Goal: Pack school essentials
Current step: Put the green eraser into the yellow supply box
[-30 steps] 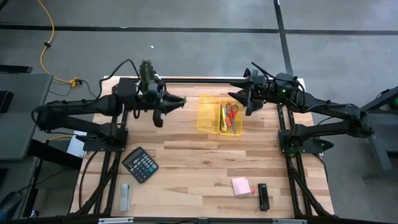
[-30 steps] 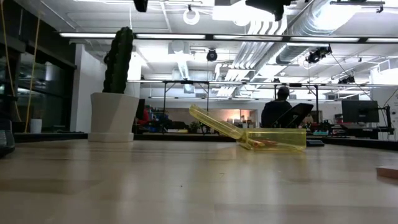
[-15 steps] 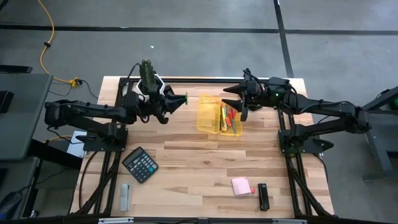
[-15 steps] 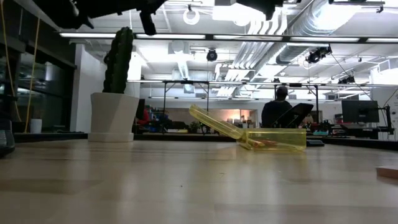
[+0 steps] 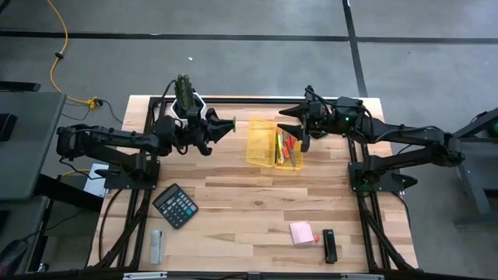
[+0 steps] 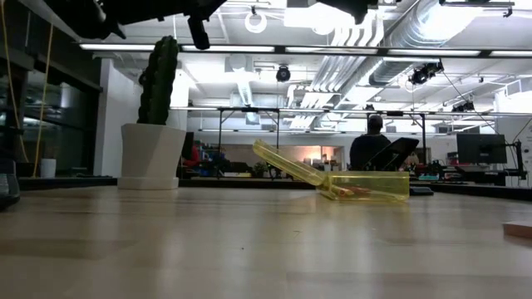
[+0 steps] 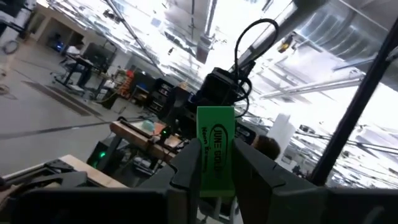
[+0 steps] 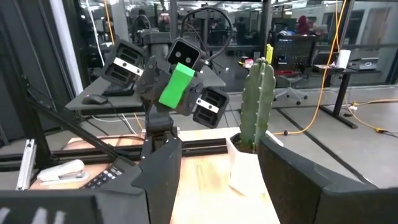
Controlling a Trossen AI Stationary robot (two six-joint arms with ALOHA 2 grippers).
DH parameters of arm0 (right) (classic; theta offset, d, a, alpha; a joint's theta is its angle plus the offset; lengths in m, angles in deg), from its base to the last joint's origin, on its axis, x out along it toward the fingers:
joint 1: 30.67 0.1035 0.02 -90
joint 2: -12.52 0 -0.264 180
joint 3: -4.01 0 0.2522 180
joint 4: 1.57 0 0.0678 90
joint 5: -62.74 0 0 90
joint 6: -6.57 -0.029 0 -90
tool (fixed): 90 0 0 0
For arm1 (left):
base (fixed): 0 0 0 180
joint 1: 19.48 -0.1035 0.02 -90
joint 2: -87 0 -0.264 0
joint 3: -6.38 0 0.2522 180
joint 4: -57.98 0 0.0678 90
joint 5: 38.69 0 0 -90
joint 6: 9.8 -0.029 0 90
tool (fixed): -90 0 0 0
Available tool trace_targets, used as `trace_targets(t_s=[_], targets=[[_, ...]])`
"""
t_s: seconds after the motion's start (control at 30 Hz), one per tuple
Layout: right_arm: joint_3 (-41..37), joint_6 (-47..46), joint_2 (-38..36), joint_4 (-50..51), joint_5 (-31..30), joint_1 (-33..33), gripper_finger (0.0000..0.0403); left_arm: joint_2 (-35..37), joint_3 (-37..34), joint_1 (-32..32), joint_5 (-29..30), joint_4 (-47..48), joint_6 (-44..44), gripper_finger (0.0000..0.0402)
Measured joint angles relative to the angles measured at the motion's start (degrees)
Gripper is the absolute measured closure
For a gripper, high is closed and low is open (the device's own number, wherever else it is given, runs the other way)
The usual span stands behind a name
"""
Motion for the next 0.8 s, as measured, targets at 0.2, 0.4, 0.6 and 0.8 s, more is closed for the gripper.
trace_targets(t_s=[0.2,0.4,0.6,0.8], targets=[[0.1,1.8,5.5,-4.2,-1.4,3.8,0.0197,-2.0,3.7,0.0,5.4,0.4,-0.4,0.0334],[0.0,9.6,14.5,-18.4,-14.2,7.8,0.0197,-7.8,10.2,0.0,11.3,0.2,3.4,0.0334],[0.0,12.9,19.7,-34.1,-26.5,8.5,0.0197,-12.4,14.6,0.0,18.9,-0.1,13.6,0.0334],[2.7,14.6,22.4,-34.2,-28.1,8.5,0.0197,-16.4,18.3,0.1,21.7,-0.1,17.9,0.0334]])
